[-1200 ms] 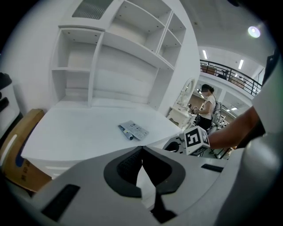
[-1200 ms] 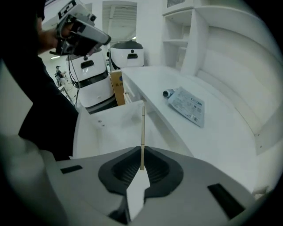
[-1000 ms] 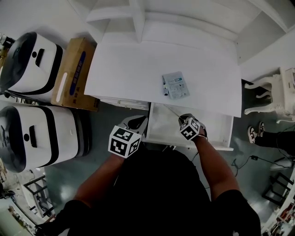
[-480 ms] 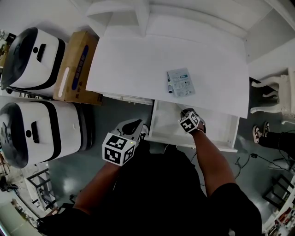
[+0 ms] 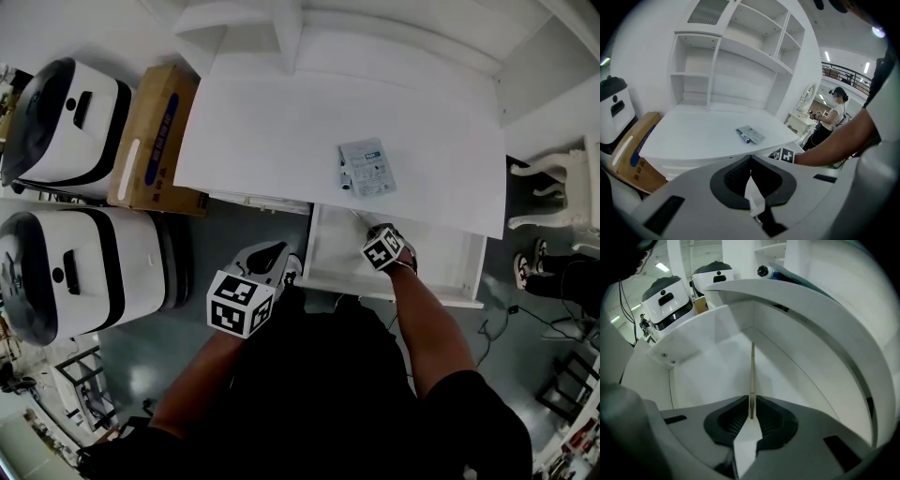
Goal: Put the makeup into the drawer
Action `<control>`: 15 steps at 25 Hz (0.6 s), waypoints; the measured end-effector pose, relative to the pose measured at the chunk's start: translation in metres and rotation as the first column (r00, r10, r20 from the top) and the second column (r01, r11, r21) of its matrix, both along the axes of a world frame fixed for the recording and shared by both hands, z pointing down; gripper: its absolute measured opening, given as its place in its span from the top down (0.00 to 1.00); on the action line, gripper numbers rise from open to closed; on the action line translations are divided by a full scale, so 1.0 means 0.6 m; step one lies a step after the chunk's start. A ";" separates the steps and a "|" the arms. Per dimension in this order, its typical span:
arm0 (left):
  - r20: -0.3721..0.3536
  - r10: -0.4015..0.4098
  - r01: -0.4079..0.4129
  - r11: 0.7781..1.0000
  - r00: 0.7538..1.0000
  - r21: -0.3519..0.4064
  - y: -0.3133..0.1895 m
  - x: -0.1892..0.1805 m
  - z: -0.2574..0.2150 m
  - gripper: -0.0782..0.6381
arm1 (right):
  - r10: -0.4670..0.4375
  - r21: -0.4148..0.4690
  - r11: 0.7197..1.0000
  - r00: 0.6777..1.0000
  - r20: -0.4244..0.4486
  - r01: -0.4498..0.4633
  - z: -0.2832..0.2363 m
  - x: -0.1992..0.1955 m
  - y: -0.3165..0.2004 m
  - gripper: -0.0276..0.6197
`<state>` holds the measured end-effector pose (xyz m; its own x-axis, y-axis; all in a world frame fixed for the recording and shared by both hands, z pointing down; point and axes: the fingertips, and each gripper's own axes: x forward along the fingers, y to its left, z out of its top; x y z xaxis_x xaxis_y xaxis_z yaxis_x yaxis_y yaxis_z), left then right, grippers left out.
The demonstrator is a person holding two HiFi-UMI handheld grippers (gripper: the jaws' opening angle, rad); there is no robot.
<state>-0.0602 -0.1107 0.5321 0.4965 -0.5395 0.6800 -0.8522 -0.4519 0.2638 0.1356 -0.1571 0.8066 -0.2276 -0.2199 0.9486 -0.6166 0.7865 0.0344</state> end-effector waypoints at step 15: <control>-0.029 0.108 -0.106 0.993 0.994 0.060 -0.031 0.035 -0.016 0.88 | 0.066 0.101 0.992 0.996 0.052 -0.071 -0.098 0.008 0.011 0.85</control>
